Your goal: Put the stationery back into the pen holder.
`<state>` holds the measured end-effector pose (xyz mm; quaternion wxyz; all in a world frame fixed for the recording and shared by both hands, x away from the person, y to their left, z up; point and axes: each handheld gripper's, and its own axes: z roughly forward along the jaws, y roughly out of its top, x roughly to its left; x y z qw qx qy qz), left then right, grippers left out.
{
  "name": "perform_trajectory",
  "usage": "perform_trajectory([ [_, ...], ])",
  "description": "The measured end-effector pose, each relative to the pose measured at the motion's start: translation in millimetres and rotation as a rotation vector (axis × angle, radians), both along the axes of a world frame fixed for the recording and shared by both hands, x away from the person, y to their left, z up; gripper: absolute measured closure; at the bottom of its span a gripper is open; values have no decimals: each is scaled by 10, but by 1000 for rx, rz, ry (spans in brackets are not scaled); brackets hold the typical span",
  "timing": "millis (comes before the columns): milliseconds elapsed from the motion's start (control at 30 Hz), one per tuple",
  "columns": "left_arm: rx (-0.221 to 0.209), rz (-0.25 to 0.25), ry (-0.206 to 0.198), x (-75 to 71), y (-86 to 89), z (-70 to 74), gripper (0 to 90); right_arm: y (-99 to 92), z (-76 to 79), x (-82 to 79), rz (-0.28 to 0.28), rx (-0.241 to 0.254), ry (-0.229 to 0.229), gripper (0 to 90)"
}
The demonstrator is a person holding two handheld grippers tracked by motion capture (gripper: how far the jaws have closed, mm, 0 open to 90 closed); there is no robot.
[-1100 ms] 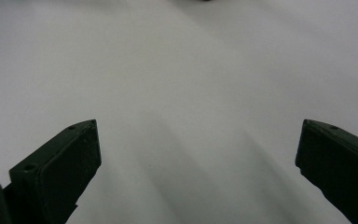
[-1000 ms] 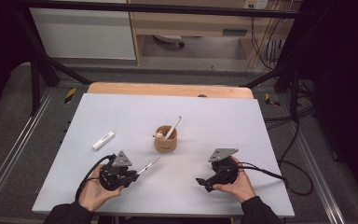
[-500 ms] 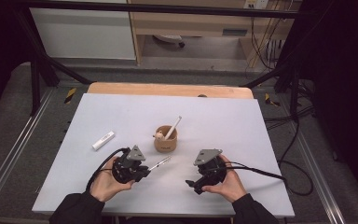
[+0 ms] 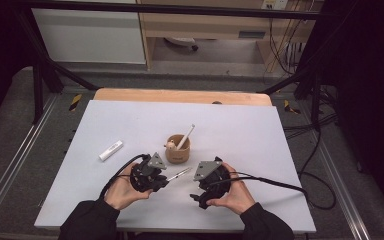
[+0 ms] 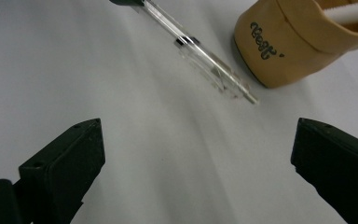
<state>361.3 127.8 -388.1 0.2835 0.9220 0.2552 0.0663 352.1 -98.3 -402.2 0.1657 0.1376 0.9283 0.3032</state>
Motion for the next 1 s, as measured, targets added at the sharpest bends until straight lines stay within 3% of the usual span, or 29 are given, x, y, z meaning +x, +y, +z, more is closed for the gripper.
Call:
perform_trajectory([
  [200, 14, -32, 3, 10, -96, 51, 798, 93, 26, -29, 66, -49, -60, 65],
  [400, 8, -53, 10, 16, -172, 97, 798, 154, 42, -52, 157, -96, -139, 151],
  [467, 3, -57, 15, 12, -195, 112, 798, 173, 40, -55, 180, -99, -145, 175],
  [667, 17, -79, 21, 4, -259, 161, 798, 204, 26, -66, 244, -118, -203, 314],
  [1000, 36, -106, 29, -9, -360, 199, 798, 229, 10, -70, 352, -202, -317, 546],
])
